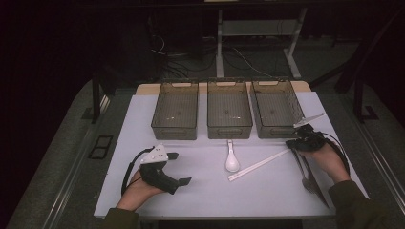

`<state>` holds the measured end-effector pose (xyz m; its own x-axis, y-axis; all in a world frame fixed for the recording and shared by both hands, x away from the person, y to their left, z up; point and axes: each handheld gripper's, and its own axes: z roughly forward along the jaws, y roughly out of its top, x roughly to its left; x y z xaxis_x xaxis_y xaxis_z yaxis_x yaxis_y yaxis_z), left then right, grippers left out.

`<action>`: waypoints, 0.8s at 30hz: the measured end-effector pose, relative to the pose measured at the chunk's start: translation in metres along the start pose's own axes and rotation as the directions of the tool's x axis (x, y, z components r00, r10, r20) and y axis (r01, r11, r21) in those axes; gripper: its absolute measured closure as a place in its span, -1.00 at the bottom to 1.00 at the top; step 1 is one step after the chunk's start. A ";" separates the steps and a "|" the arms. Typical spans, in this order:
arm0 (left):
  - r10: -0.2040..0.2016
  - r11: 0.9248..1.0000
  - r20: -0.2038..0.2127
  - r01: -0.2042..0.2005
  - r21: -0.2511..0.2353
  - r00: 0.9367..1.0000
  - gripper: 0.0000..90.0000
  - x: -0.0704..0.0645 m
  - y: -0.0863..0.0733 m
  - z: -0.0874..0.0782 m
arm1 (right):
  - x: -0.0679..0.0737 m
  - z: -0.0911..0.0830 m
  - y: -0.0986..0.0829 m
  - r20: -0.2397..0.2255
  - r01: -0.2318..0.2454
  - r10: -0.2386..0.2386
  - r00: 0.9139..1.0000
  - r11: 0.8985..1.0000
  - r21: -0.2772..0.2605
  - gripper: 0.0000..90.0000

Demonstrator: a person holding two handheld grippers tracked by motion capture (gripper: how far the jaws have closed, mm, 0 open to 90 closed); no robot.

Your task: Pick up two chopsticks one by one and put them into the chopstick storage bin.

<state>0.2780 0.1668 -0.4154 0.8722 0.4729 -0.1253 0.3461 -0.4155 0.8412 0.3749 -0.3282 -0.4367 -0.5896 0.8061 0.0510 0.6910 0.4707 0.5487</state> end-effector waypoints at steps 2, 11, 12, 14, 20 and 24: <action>0.001 1.000 0.001 -0.001 0.002 1.000 -1.00 0.000 0.000 0.000 | 0.000 0.001 0.000 -0.005 0.002 -0.002 1.000 1.000 0.002 0.99; 0.004 1.000 0.008 -0.004 0.006 1.000 -1.00 0.000 0.000 0.000 | 0.002 -0.001 -0.001 -0.017 0.010 -0.010 1.000 1.000 0.023 0.99; 0.004 1.000 0.009 -0.004 0.007 1.000 -1.00 0.000 0.000 0.001 | 0.002 -0.001 -0.001 -0.017 0.010 -0.010 1.000 1.000 0.023 0.99; 0.004 1.000 0.009 -0.004 0.007 1.000 -1.00 0.000 0.000 0.001 | 0.003 -0.002 -0.002 -0.019 0.018 -0.018 1.000 0.999 0.028 0.99; 0.002 1.000 0.013 -0.002 0.009 1.000 -1.00 -0.001 0.000 0.001 | 0.004 -0.003 -0.003 -0.027 0.025 -0.024 0.999 0.999 0.039 0.99; 0.005 1.000 0.016 -0.005 0.012 1.000 -1.00 -0.001 0.000 0.001 | 0.005 -0.004 -0.003 -0.028 0.023 -0.022 0.999 0.999 0.044 0.99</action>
<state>0.2778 0.1655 -0.4162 0.8792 0.4586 -0.1292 0.3455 -0.4271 0.8356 0.3681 -0.3276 -0.4349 -0.6161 0.7852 0.0622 0.6947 0.5045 0.5126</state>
